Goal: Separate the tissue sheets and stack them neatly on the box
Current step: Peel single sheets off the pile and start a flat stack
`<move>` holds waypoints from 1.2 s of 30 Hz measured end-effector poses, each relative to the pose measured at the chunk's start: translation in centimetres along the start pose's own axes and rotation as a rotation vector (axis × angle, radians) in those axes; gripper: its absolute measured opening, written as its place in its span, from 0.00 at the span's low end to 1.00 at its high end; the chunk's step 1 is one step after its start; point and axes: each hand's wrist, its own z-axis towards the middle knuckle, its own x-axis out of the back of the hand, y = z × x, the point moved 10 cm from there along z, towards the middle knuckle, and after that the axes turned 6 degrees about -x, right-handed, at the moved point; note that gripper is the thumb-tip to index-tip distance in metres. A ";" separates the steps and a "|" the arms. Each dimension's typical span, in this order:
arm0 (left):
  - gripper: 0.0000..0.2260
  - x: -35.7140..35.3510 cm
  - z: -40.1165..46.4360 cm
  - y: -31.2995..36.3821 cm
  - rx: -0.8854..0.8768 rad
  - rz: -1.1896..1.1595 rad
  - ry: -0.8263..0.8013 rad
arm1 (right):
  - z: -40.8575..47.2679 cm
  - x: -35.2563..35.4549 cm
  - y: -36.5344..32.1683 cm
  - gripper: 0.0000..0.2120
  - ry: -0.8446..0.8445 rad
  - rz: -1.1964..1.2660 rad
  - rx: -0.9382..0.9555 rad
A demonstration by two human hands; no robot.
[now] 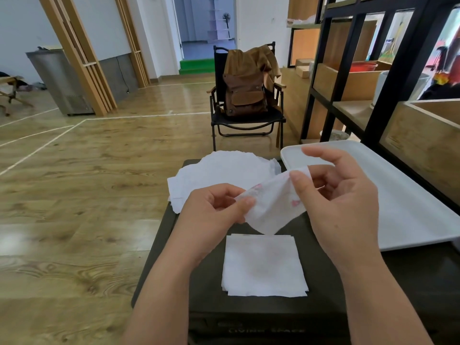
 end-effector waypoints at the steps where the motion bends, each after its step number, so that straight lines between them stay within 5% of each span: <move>1: 0.02 0.3 0.0 0.0 -0.003 0.021 0.029 | 0.1 -0.2 0.3 0.15 -0.024 -0.018 -0.011; 5: 0.04 1.8 0.1 0.6 -0.059 0.071 0.141 | 0.4 -1.5 2.5 0.13 -0.138 -0.119 -0.103; 9: 0.02 0.9 0.0 2.0 -0.150 0.063 0.027 | -0.2 -3.2 5.0 0.26 -0.298 -0.130 -0.262; 16: 0.03 0.1 -0.4 2.2 -0.141 0.086 -0.114 | -0.6 -3.8 5.5 0.17 -0.429 0.042 -0.337; 19: 0.03 -0.4 -0.8 2.9 -0.172 0.022 -0.193 | -1.0 -4.4 5.8 0.24 -0.509 -0.005 -0.380; 23: 0.02 -0.3 -1.3 3.9 -0.193 -0.074 -0.220 | -1.3 -4.2 5.5 0.06 -0.538 0.009 -0.386; 31: 0.04 0.2 -2.4 4.2 -0.082 -0.046 -0.252 | -2.2 -2.6 4.4 0.13 -0.639 0.163 -0.556; 36: 0.08 1.0 -1.8 -1.5 0.205 0.371 -0.187 | -2.9 -2.5 7.7 0.07 -0.609 -0.208 -0.671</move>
